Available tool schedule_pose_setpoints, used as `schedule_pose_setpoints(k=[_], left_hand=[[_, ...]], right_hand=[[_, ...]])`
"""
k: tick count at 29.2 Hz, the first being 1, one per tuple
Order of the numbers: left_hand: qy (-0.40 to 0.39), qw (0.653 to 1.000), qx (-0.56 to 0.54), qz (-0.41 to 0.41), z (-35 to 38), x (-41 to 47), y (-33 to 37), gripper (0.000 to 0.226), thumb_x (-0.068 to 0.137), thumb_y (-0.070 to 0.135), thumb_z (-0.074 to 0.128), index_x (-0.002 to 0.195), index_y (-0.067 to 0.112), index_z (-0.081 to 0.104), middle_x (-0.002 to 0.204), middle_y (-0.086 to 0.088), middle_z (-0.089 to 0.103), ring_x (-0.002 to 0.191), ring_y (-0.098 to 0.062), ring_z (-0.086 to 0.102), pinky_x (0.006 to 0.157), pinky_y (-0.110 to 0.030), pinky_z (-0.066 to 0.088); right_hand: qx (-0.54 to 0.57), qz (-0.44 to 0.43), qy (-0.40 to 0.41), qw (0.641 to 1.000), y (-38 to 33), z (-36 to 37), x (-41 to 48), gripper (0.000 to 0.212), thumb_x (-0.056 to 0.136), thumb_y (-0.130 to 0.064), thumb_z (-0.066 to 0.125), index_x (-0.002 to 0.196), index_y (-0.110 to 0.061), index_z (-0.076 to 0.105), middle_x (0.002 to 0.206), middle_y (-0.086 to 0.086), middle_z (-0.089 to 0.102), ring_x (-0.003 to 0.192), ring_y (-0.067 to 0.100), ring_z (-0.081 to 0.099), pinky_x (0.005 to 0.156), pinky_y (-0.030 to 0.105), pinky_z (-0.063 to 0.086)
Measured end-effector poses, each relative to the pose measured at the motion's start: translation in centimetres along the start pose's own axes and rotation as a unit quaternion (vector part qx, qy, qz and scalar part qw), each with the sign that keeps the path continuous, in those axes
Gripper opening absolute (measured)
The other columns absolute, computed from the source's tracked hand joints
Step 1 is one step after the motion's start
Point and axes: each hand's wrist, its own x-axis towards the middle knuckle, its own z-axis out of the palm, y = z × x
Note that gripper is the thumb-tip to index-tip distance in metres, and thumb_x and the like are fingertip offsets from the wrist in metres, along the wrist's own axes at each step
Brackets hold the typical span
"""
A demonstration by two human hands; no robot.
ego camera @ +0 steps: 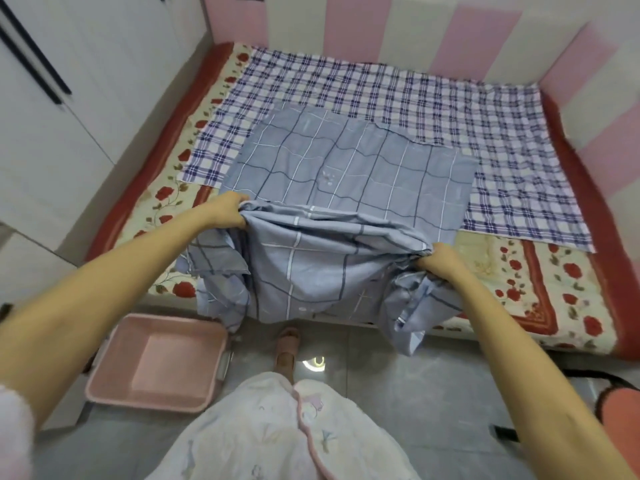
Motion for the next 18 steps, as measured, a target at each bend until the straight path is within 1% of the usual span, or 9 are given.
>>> schedule_pose_setpoints(k=[1, 4, 8, 9, 12, 14, 15, 17, 18], left_hand=[[0.022, 1.000, 0.002, -0.001, 0.0, 1.0, 0.0, 0.016, 0.080, 0.004, 0.061, 0.091, 0.010, 0.051, 0.082, -0.010, 0.053, 0.074, -0.027, 0.049, 0.061, -0.030, 0.034], [0.059, 0.998, -0.015, -0.010, 0.6, 4.2, -0.6, 0.013, 0.081, -0.001, 0.056, 0.087, 0.007, 0.048, 0.078, -0.010, 0.050, 0.072, -0.026, 0.048, 0.056, -0.030, 0.031], [0.035, 0.998, -0.034, -0.027, 1.2, 9.1, -2.1, 0.010, 0.082, -0.001, 0.055, 0.089, 0.005, 0.051, 0.090, -0.023, 0.059, 0.083, -0.035, 0.056, 0.062, -0.031, 0.035], [0.025, 0.998, -0.039, -0.032, 1.1, 11.0, -2.7, 0.010, 0.082, -0.001, 0.055, 0.091, 0.002, 0.053, 0.094, -0.025, 0.060, 0.086, -0.037, 0.057, 0.063, -0.031, 0.035], [-0.017, 0.998, -0.046, -0.050, 1.8, 13.1, -3.1, 0.026, 0.081, 0.001, 0.058, 0.107, -0.004, 0.058, 0.105, -0.026, 0.062, 0.093, -0.037, 0.059, 0.067, -0.031, 0.037], [-0.043, 0.997, -0.047, -0.053, 2.1, 14.8, -3.4, 0.033, 0.081, 0.004, 0.062, 0.112, -0.004, 0.055, 0.109, -0.027, 0.060, 0.091, -0.035, 0.058, 0.068, -0.032, 0.038], [-0.068, 0.995, -0.049, -0.053, 2.5, 15.5, -3.7, 0.040, 0.081, 0.006, 0.065, 0.118, -0.003, 0.053, 0.115, -0.024, 0.059, 0.094, -0.034, 0.057, 0.071, -0.031, 0.039], [-0.156, 0.982, -0.080, -0.073, 3.4, 16.4, -4.3, 0.057, 0.083, 0.013, 0.067, 0.134, 0.003, 0.043, 0.130, -0.014, 0.051, 0.113, -0.030, 0.053, 0.085, -0.028, 0.040], [-0.207, 0.970, -0.096, -0.085, 4.0, 16.6, -4.5, 0.060, 0.085, 0.015, 0.067, 0.138, 0.005, 0.040, 0.135, -0.010, 0.046, 0.121, -0.028, 0.049, 0.093, -0.028, 0.039]], right_hand=[[0.000, 0.002, 0.017, 1.000, -0.1, 0.0, 1.0, 0.011, 0.081, -0.020, 0.060, 0.083, -0.009, 0.061, 0.072, 0.013, 0.065, 0.069, 0.029, 0.063, 0.061, 0.033, 0.050], [-0.010, 0.020, 0.059, 0.998, -0.6, 0.3, 3.4, 0.011, 0.083, -0.018, 0.052, 0.089, -0.010, 0.059, 0.085, 0.016, 0.065, 0.074, 0.029, 0.059, 0.065, 0.035, 0.050], [-0.025, 0.069, 0.092, 0.993, -2.2, 0.4, 7.8, 0.016, 0.085, -0.020, 0.050, 0.097, -0.013, 0.058, 0.094, 0.015, 0.065, 0.088, 0.036, 0.062, 0.076, 0.040, 0.051], [-0.035, 0.081, 0.094, 0.992, -3.0, 0.1, 9.8, 0.014, 0.085, -0.019, 0.050, 0.096, -0.013, 0.058, 0.095, 0.015, 0.065, 0.090, 0.036, 0.062, 0.079, 0.042, 0.051], [-0.071, 0.116, 0.097, 0.986, -4.3, 0.0, 12.5, 0.007, 0.085, -0.017, 0.052, 0.091, -0.013, 0.055, 0.095, 0.016, 0.065, 0.090, 0.035, 0.060, 0.090, 0.045, 0.047], [-0.110, 0.137, 0.093, 0.980, -5.2, 0.6, 14.5, 0.014, 0.086, -0.019, 0.055, 0.097, -0.011, 0.057, 0.099, 0.014, 0.064, 0.098, 0.035, 0.058, 0.096, 0.044, 0.039], [-0.136, 0.147, 0.080, 0.976, -5.7, 1.3, 15.6, 0.019, 0.087, -0.020, 0.056, 0.103, -0.011, 0.057, 0.105, 0.014, 0.064, 0.104, 0.035, 0.057, 0.099, 0.045, 0.035], [-0.191, 0.166, 0.015, 0.967, -6.5, 2.6, 17.3, 0.028, 0.089, -0.023, 0.054, 0.114, -0.013, 0.056, 0.117, 0.012, 0.061, 0.116, 0.033, 0.052, 0.106, 0.046, 0.027], [-0.216, 0.170, -0.020, 0.961, -6.6, 3.4, 17.8, 0.032, 0.090, -0.027, 0.053, 0.119, -0.014, 0.054, 0.123, 0.011, 0.059, 0.121, 0.032, 0.049, 0.110, 0.048, 0.024]])
